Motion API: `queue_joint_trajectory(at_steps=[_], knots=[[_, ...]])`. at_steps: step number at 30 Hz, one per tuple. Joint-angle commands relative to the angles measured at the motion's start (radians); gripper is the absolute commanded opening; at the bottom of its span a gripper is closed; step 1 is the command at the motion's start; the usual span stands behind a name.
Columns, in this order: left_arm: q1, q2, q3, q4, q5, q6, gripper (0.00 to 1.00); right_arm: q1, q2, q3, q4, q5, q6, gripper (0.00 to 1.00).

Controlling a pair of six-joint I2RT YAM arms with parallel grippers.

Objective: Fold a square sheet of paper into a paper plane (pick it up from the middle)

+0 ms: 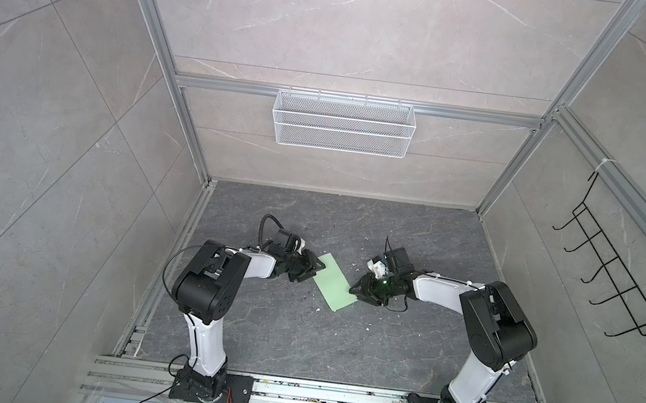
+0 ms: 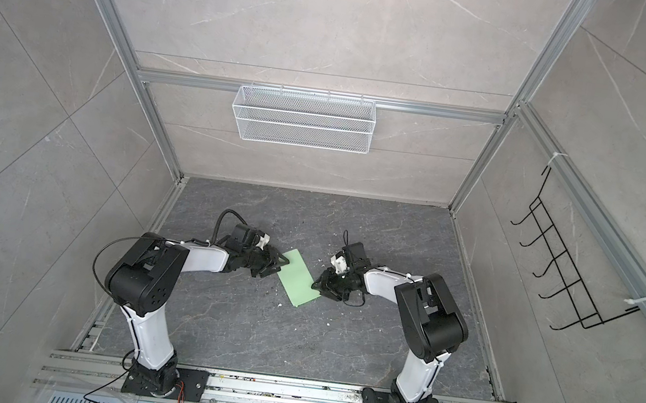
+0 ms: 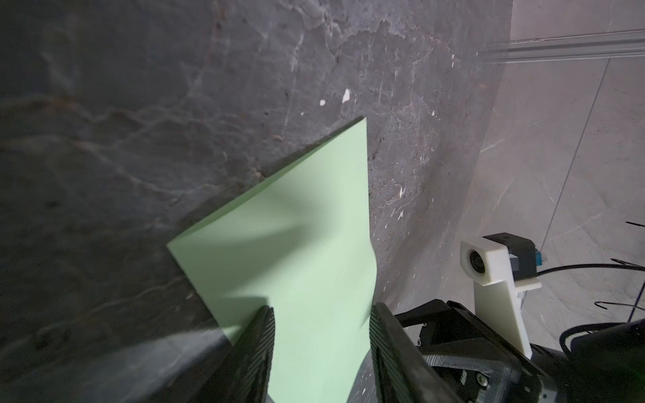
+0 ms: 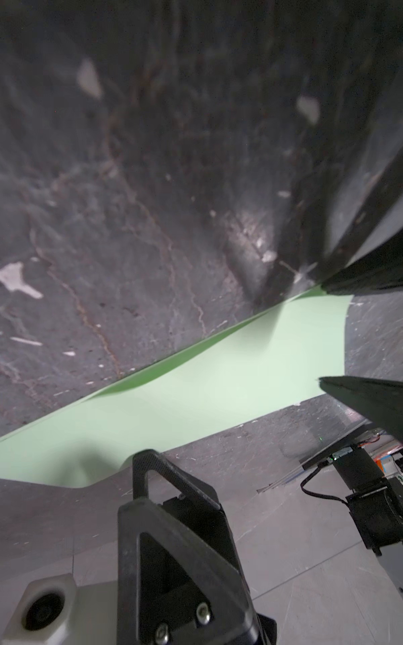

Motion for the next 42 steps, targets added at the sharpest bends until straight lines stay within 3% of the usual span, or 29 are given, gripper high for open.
queue_joint_trajectory(at_steps=[1, 19, 27, 42], knots=[[-0.005, 0.027, 0.016, -0.004, 0.010, 0.005, 0.48, -0.003, 0.019, -0.020, 0.053, -0.041, 0.035, 0.39], [-0.005, 0.041, 0.032, -0.085, -0.050, 0.058, 0.48, -0.003, 0.021, -0.029, -0.008, 0.028, 0.052, 0.35], [-0.005, 0.047, 0.040, -0.097, -0.063, 0.065, 0.48, -0.003, -0.016, -0.091, 0.085, 0.010, 0.124, 0.26], [-0.005, 0.058, 0.046, -0.097, -0.049, 0.071, 0.48, -0.003, 0.010, -0.113, 0.266, -0.019, 0.192, 0.23]])
